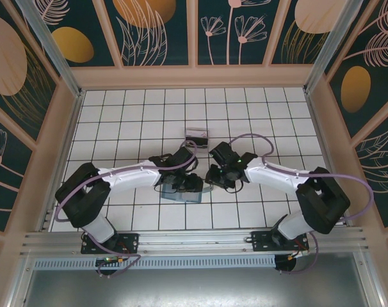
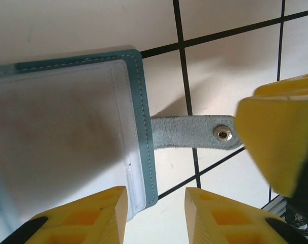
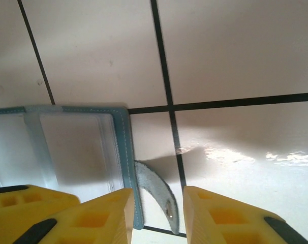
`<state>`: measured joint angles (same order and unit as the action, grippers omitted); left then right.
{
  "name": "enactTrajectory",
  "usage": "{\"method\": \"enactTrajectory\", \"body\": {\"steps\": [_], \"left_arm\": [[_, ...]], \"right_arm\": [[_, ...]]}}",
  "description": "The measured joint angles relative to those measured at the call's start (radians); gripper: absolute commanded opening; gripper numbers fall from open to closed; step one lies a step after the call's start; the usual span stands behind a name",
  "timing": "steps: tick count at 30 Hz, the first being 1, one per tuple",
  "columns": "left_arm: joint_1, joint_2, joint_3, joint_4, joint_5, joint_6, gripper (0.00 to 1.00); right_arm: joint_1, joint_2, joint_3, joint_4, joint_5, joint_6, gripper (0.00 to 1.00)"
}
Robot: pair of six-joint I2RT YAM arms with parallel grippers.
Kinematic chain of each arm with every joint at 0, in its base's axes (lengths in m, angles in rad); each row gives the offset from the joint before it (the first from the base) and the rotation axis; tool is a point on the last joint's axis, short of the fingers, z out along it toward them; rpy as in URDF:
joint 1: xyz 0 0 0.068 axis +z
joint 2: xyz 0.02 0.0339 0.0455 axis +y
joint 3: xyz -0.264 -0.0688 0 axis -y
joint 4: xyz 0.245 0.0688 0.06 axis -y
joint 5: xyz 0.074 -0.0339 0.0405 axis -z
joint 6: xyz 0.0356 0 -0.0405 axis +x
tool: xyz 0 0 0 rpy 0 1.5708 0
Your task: Take the credit cards out of the card holder
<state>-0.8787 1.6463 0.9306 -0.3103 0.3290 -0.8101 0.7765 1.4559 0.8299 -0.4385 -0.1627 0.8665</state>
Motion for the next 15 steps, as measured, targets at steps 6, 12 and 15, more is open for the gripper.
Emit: {"method": "enactTrajectory", "body": {"steps": [6,12,15], "left_arm": [[0.0,0.067,0.002,0.027,0.013,-0.003,0.39],[0.0,0.085,0.027,0.006,-0.004,-0.002,0.39],[0.0,0.086,0.052,-0.046,-0.042,0.006,0.38]], "right_arm": [[-0.016,-0.052,-0.033,0.0,0.009,0.005,0.33],[-0.018,-0.057,-0.045,-0.004,0.009,0.008,0.33],[-0.018,-0.057,-0.046,-0.006,0.009,0.007,0.33]]}}
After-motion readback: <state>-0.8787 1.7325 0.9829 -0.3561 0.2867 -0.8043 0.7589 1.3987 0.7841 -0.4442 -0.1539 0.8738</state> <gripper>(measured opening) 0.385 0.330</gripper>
